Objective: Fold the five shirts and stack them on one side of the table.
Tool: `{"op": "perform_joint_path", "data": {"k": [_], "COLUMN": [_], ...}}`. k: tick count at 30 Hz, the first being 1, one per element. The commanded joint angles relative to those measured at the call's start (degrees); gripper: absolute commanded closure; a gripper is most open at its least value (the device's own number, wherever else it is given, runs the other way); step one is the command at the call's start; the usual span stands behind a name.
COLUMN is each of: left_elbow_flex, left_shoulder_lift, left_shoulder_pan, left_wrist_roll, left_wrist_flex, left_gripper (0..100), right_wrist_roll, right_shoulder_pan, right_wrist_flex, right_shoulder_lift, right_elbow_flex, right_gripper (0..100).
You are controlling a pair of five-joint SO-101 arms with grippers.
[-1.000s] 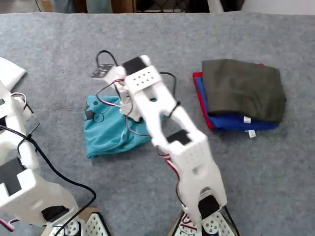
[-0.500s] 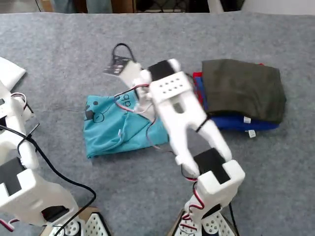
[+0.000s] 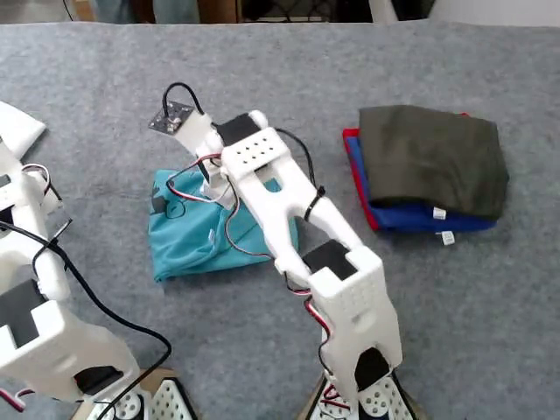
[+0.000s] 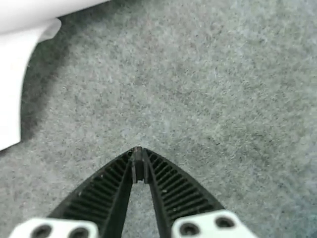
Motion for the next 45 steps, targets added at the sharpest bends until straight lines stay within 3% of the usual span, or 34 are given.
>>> {"op": "perform_joint_path", "data": {"k": [1, 6, 11, 15, 21, 26, 30, 45], "left_elbow_flex": [-2.8, -2.8, -2.6, -2.6, -2.8, -2.6, -2.6, -2.8], "left_shoulder_lift": [-0.4, -0.4, -0.4, -0.4, -0.4, -0.4, -0.4, -0.4], "left_shoulder_pan": [0.8, 0.8, 0.8, 0.8, 0.8, 0.8, 0.8, 0.7], "left_wrist_roll": [0.5, 0.5, 0.5, 0.5, 0.6, 0.6, 0.6, 0.6], "left_wrist_flex": [-0.9, -0.9, -0.9, -0.9, -0.9, -0.9, -0.9, -0.9], "left_gripper": [97, 97, 97, 97, 97, 97, 97, 97], "right_wrist_roll": [1.4, 3.8, 3.6, 3.8, 3.3, 3.3, 3.3, 3.8], "right_shoulder_pan": [-0.4, -0.4, 2.0, 4.4, 1.8, -1.7, -2.7, -1.7], "right_wrist_flex": [7.4, 16.2, 17.3, 16.2, 0.2, -16.1, -20.9, -1.5], "right_shoulder_lift": [0.0, 2.1, 1.4, -8.1, -16.6, -11.7, -6.5, -5.1], "right_elbow_flex": [-6.0, -4.2, 4.4, 9.1, 9.5, 9.2, 9.1, 9.5], "right_gripper": [98.4, 98.4, 98.5, 98.5, 98.4, 98.4, 98.4, 98.4]}}
